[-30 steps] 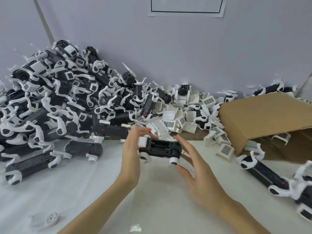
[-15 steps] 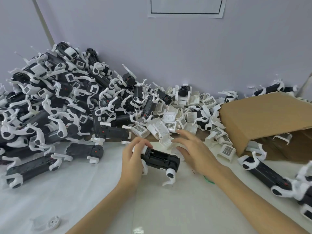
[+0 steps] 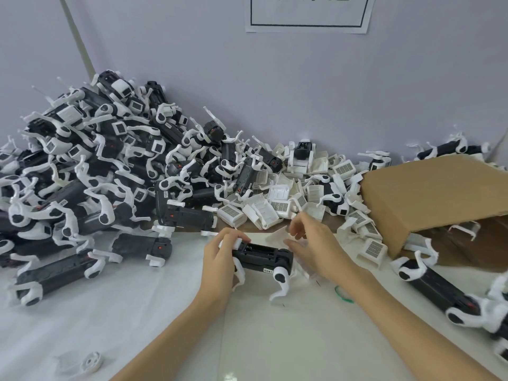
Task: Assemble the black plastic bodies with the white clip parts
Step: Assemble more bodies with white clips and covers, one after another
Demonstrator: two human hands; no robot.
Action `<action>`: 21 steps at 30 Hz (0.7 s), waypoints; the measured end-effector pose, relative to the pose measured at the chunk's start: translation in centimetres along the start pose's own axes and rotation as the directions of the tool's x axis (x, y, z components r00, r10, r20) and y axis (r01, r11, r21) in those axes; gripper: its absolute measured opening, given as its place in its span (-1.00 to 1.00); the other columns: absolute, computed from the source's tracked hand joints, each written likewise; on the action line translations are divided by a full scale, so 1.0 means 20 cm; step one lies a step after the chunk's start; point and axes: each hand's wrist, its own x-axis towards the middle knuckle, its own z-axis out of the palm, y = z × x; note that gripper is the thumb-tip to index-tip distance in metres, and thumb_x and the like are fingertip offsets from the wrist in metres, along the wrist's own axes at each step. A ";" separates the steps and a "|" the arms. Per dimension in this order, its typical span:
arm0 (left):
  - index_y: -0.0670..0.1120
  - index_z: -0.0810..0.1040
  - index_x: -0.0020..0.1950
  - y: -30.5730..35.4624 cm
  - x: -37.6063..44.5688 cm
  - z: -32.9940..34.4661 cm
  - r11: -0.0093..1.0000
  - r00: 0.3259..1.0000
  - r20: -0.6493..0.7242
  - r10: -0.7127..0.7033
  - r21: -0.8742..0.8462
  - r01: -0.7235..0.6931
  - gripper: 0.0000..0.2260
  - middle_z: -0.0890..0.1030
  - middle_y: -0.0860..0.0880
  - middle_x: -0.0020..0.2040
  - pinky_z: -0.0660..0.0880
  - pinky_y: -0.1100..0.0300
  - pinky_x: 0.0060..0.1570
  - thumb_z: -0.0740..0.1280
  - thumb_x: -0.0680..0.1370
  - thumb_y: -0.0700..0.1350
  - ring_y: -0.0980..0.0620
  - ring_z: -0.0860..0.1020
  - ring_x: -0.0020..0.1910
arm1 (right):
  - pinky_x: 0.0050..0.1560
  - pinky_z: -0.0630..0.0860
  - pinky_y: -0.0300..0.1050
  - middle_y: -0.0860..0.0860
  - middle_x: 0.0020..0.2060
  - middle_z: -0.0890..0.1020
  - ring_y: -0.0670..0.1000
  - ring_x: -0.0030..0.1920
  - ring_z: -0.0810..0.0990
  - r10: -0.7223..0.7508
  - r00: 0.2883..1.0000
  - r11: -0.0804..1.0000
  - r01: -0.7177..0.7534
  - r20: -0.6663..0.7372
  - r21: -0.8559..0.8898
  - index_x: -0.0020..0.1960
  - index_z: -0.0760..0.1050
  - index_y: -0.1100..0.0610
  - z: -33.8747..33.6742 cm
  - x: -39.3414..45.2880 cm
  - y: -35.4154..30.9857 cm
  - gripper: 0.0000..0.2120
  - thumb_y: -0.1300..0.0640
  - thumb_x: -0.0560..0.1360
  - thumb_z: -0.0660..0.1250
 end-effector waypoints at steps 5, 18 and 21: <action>-0.15 0.57 -0.09 -0.01 0.01 0.00 1.000 1.000 -0.002 -0.003 0.014 0.003 -0.78 0.33 -0.08 -0.59 0.10 0.23 -0.49 0.18 0.66 -0.16 -0.05 0.23 -0.54 | 0.23 0.31 -0.17 -0.07 0.20 0.45 -0.03 0.29 0.41 0.048 0.972 0.990 -0.015 0.231 -0.142 0.40 0.50 -0.16 0.02 0.07 0.00 -0.58 0.05 0.57 0.45; -0.11 0.58 -0.10 -0.01 0.00 0.00 1.000 1.000 0.005 0.004 0.029 -0.004 -0.75 0.29 -0.16 -0.53 0.09 0.21 -0.46 0.17 0.68 -0.14 -0.04 0.23 -0.54 | -0.10 0.52 -0.33 -0.08 -0.18 0.71 -0.14 -0.12 0.67 0.329 0.936 0.856 -0.239 -0.128 0.458 -0.09 0.62 0.06 -0.15 -0.11 -0.18 -0.92 0.13 0.51 0.53; -0.12 0.57 -0.10 -0.01 0.00 0.00 0.999 1.000 0.022 0.009 0.031 -0.010 -0.76 0.28 -0.12 -0.57 0.08 0.20 -0.45 0.18 0.68 -0.12 -0.05 0.21 -0.54 | -0.05 0.66 -0.19 0.01 -0.13 0.75 0.04 -0.06 0.78 0.454 0.889 0.600 -0.262 -0.053 0.756 -0.07 0.52 0.22 -0.14 -0.17 -0.21 -0.91 0.29 0.56 0.43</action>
